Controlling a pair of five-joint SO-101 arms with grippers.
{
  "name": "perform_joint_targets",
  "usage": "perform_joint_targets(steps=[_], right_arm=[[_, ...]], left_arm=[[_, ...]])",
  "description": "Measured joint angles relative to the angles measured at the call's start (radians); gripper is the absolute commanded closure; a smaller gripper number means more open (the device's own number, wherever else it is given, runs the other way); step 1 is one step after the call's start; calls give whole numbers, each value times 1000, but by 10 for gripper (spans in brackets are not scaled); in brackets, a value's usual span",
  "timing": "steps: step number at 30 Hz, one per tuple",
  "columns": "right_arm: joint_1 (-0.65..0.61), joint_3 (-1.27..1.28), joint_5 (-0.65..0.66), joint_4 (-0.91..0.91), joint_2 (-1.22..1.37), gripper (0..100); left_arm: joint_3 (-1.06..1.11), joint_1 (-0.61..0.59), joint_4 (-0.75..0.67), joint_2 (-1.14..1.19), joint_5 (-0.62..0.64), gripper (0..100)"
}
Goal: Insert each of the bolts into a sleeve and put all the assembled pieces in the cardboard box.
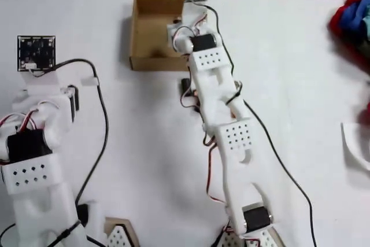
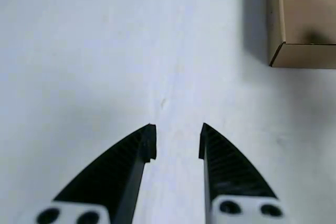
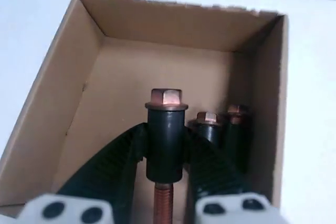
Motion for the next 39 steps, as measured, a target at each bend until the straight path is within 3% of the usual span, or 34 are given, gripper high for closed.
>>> perform_joint_targets(steps=[13, 26, 31, 39], right_arm=[[-14, 106, 0, -110, 3, 976], [-14, 38, 0, -112, 118, 974], [-14, 38, 0, -112, 120, 891], [-14, -28, 0, -66, 118, 890]], left_arm=[[0, 0, 28, 0, 0, 845], [0, 0, 29, 0, 0, 845], [0, 0, 29, 0, 0, 845], [0, 0, 29, 0, 0, 845]])
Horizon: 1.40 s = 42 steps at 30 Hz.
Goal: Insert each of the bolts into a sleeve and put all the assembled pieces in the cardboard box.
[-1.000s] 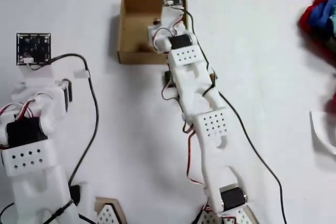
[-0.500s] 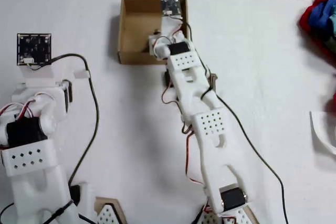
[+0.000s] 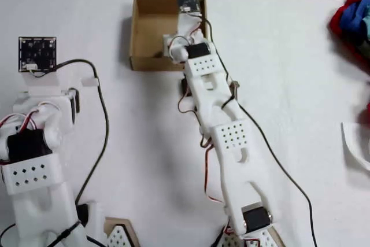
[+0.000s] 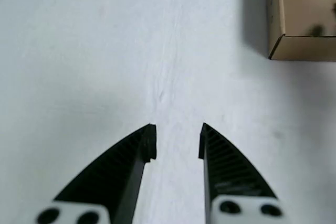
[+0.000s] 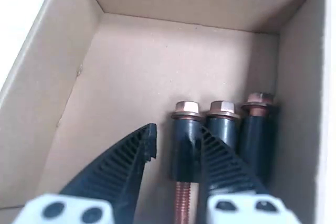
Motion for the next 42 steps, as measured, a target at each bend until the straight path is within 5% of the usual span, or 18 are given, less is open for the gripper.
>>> perform_joint_targets(steps=[12, 26, 32, 42], right_arm=[[29, -218, 0, 284, -81, 890], [68, -393, 5, 850, -192, 890], [49, -206, 152, 867, -319, 890], [-40, 477, 511, 865, -612, 890]], left_arm=[[0, 2, 0, 0, 0, 845], [0, 0, -49, 0, 0, 845], [28, -2, -49, 0, 0, 845], [118, 2, -87, 0, 0, 845]])
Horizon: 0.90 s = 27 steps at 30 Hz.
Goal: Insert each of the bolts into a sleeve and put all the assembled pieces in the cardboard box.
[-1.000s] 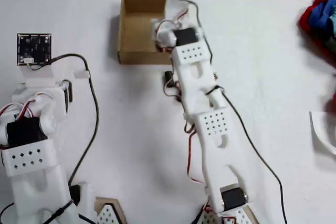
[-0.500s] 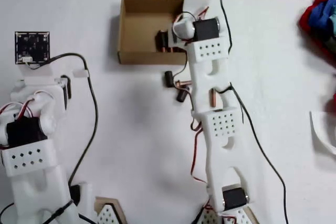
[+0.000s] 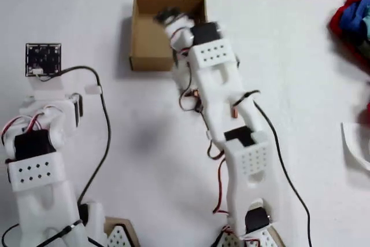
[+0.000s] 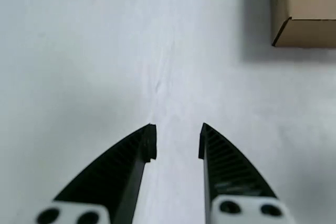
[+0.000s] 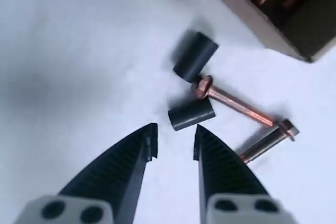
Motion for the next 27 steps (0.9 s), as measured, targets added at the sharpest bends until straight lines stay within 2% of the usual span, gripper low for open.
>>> perform_joint_targets(steps=[5, 9, 20, 27], right_arm=[[54, 37, -140, 0, 8, 890], [94, 37, -255, 0, 109, 890], [64, -144, -436, 0, 313, 891], [64, -215, -479, 0, 396, 891]], left_arm=[[0, -2, -3, 0, 0, 845], [0, -3, -6, 0, 0, 845], [0, 0, -6, 0, 0, 845], [0, -3, -6, 0, -55, 845]])
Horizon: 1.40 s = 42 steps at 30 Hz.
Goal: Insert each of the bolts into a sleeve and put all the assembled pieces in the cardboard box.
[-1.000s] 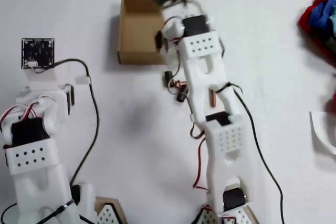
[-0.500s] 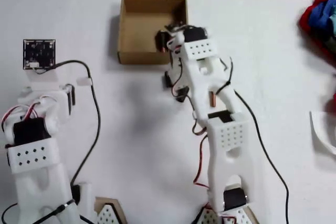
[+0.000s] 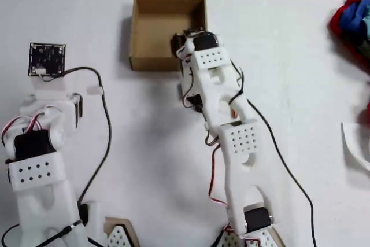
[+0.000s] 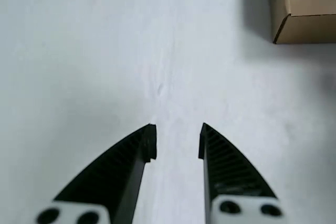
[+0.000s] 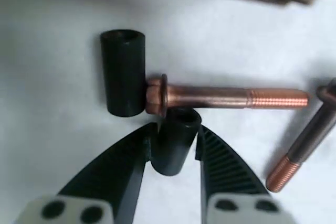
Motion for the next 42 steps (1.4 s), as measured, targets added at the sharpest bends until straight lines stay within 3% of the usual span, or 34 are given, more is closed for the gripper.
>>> perform_joint_targets(steps=[5, 9, 19, 27, 34, 42], right_arm=[[0, -14, 0, 0, 35, 896], [2, -21, 0, 0, 49, 985], [28, -15, 26, 2, 15, 978], [32, 180, 106, 2, -485, 978], [147, 466, 107, 0, -987, 977], [479, 833, 107, -160, -1384, 977]], left_arm=[[0, 3, 0, 0, 0, 845], [0, 0, 0, 0, -2, 845], [5, 3, 0, 0, -2, 845], [11, 17, -95, 0, 0, 846], [-87, 281, -66, 189, 0, 846], [-554, 603, 204, 600, 0, 846]])
